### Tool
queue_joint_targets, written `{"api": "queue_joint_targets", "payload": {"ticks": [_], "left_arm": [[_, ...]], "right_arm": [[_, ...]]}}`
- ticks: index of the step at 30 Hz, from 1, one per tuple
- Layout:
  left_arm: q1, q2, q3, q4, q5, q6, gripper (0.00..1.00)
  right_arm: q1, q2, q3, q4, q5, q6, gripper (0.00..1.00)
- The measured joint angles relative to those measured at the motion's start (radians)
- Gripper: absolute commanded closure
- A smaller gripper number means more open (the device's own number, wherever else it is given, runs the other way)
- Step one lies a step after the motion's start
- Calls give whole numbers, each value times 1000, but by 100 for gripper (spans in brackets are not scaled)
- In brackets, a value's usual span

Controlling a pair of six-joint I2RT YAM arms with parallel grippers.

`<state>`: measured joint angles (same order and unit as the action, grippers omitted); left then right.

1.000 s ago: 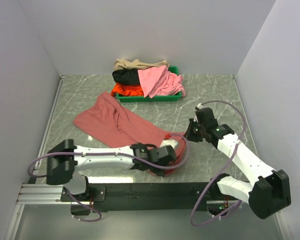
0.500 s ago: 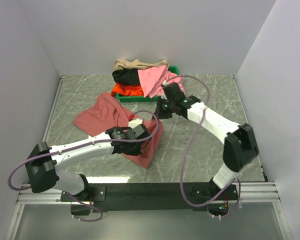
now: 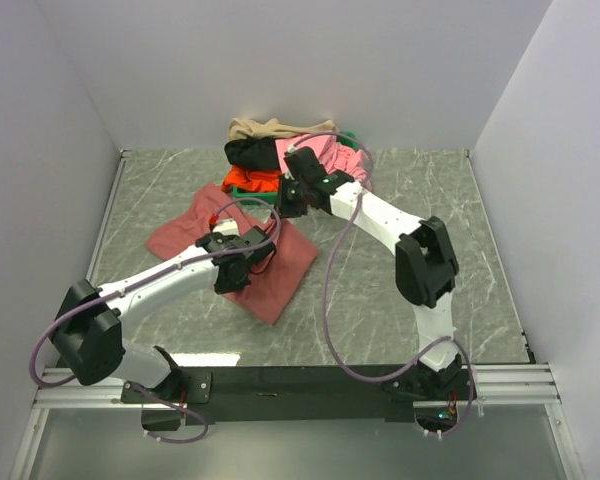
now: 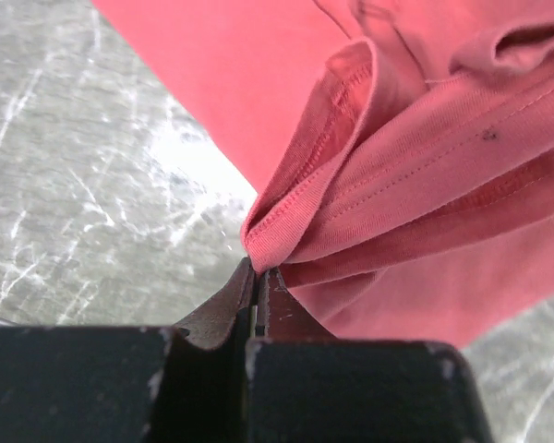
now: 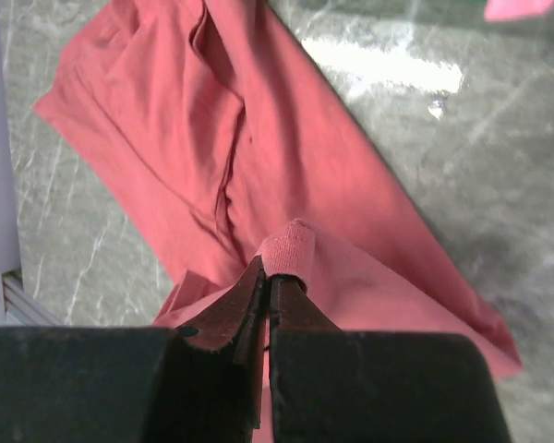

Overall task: Fold and stack the t-shirts
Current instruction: Fold the tshirt

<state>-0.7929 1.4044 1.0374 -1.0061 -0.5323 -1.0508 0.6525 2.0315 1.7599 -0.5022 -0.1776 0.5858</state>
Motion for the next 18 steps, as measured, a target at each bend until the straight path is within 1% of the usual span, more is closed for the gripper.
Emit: {"api": "queue_joint_targets", "payload": {"ticks": [8, 9, 10, 11, 12, 13, 14, 15, 16, 17, 18], "left_arm": [[73, 67, -1, 15, -17, 9, 99], [79, 75, -1, 16, -19, 9, 99], [87, 87, -1, 17, -21, 9, 85], [93, 98, -1, 17, -23, 10, 78], [101, 113, -1, 16, -24, 9, 71], [106, 125, -1, 15, -26, 10, 52], [111, 134, -1, 13, -29, 13, 44], [114, 145, -1, 10, -35, 5, 37], [115, 151, -1, 8, -40, 0, 23], [116, 153, 0, 3, -43, -5, 18], [116, 152, 3, -8, -51, -13, 16]], "right_arm": [[7, 148, 109, -19, -5, 2, 100], [7, 166, 120, -21, -10, 1, 98], [7, 179, 128, -21, -13, 2, 95], [7, 190, 135, -22, -18, 3, 85], [7, 200, 140, -22, -23, 6, 80], [7, 206, 140, -22, -26, 8, 76], [7, 210, 143, -24, -28, 6, 63], [7, 216, 154, -34, -33, 9, 56], [7, 223, 172, -43, -37, 6, 46], [7, 227, 185, -47, -41, 1, 42], [7, 227, 197, -50, -45, -5, 35]]}}
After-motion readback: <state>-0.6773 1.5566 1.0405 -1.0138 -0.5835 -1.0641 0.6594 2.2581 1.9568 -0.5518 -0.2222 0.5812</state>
